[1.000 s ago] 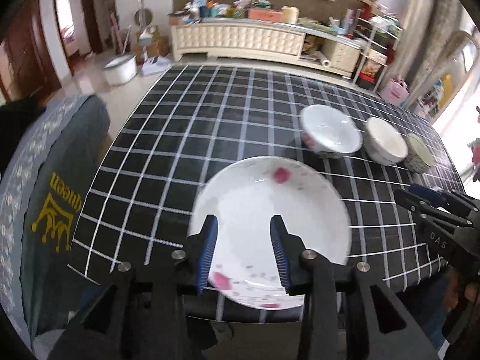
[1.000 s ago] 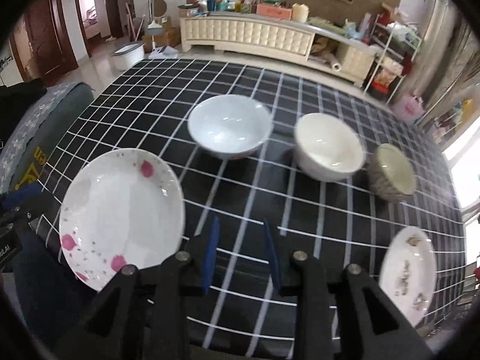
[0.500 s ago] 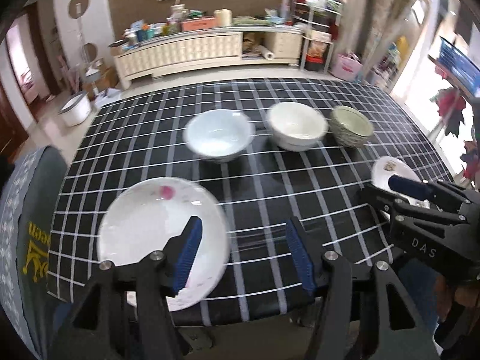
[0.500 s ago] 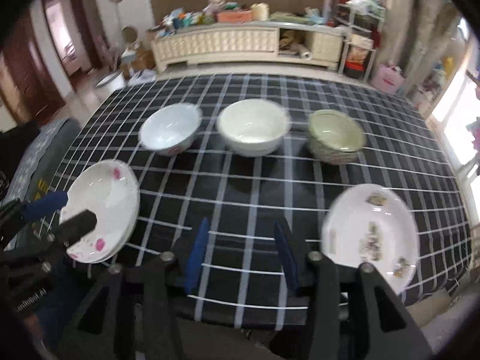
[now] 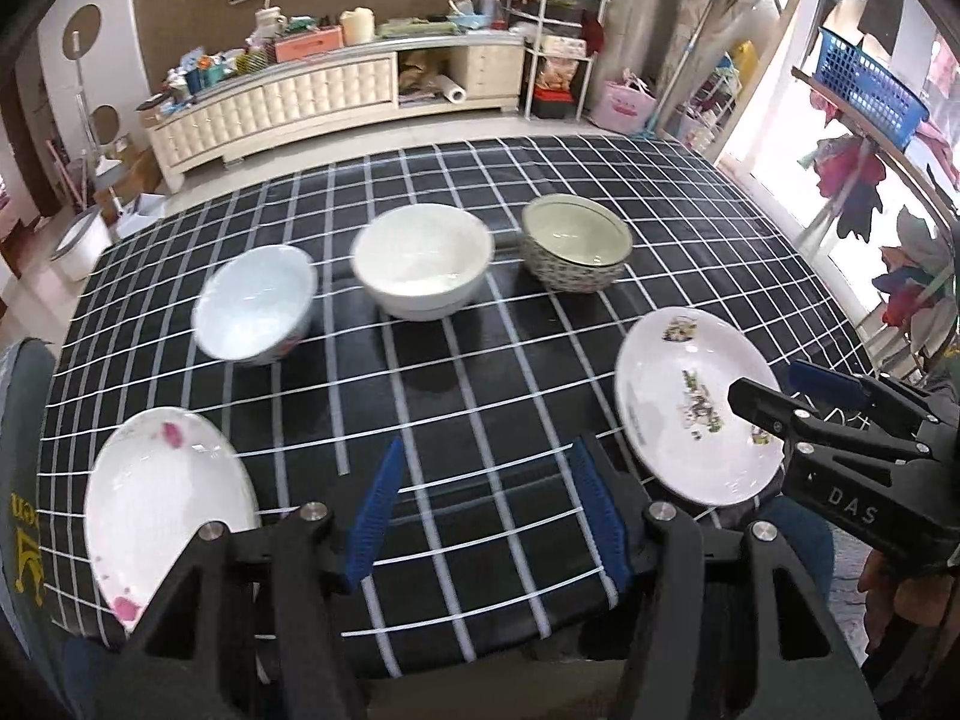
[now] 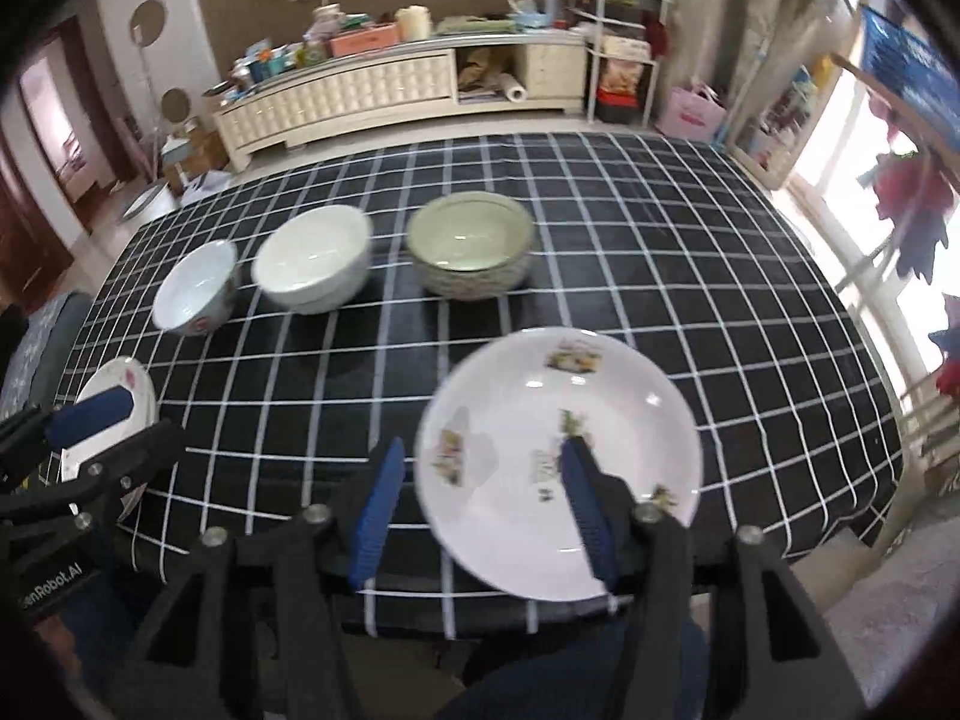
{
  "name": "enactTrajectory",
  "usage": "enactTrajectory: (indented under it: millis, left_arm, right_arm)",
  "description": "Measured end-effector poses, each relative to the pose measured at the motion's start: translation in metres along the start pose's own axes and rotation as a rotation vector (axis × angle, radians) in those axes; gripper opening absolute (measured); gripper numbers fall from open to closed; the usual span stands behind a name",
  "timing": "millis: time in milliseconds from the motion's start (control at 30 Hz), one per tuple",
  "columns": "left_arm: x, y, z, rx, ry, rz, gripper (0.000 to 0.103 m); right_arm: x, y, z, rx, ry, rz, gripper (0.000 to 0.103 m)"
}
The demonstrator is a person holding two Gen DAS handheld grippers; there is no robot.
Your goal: Organize plates and bowls
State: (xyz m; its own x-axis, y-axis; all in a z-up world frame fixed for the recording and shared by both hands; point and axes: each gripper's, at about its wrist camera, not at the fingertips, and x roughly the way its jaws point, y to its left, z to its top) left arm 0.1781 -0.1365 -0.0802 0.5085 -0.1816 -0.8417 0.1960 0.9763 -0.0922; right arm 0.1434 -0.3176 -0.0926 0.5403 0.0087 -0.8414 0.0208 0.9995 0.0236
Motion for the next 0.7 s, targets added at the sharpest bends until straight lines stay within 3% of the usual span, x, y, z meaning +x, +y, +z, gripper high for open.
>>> enactTrajectory:
  millis: [500, 700]
  left_arm:
    - [0.073, -0.057, 0.016, 0.044, 0.121, -0.033, 0.055]
    - [0.102, -0.072, 0.015, 0.081, 0.169, -0.027, 0.055]
  right_arm:
    - [0.037, -0.078, -0.005, 0.048, 0.075, -0.046, 0.065]
    - [0.059, -0.098, -0.011, 0.071, 0.114, 0.0, 0.065]
